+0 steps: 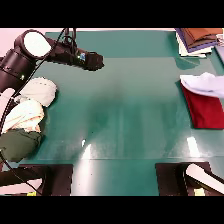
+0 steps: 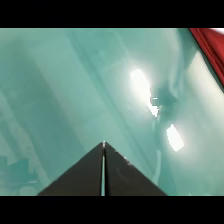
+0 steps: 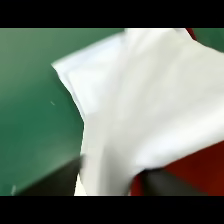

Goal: Fold the shirts.

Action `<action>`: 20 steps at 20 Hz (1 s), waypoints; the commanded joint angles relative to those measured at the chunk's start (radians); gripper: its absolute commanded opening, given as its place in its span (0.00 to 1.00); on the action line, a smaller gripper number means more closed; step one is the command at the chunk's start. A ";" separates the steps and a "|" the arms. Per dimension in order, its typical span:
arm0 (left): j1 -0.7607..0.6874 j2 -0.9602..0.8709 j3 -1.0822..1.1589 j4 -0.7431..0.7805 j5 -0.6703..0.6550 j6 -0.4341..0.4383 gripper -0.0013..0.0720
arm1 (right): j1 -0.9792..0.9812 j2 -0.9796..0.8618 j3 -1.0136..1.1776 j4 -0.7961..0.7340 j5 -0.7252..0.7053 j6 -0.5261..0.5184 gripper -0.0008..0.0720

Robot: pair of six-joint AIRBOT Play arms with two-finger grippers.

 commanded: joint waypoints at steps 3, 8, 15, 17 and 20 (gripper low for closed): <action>0.000 0.000 0.000 0.000 -0.004 0.004 0.05 | -0.053 0.117 -0.113 -0.069 0.030 0.079 0.82; 0.000 0.000 0.000 0.000 -0.006 0.003 0.05 | 0.039 0.213 -0.114 0.102 0.040 0.078 0.81; 0.000 0.000 0.000 -0.001 0.029 0.003 0.05 | 0.548 0.236 -0.114 0.113 0.057 0.077 0.80; 0.000 0.000 0.000 -0.001 0.055 0.003 0.05 | 0.676 0.219 -0.114 0.113 0.040 0.077 0.80; 0.000 0.000 0.000 -0.001 0.094 0.003 0.05 | 0.831 0.181 -0.114 0.113 0.024 0.077 0.06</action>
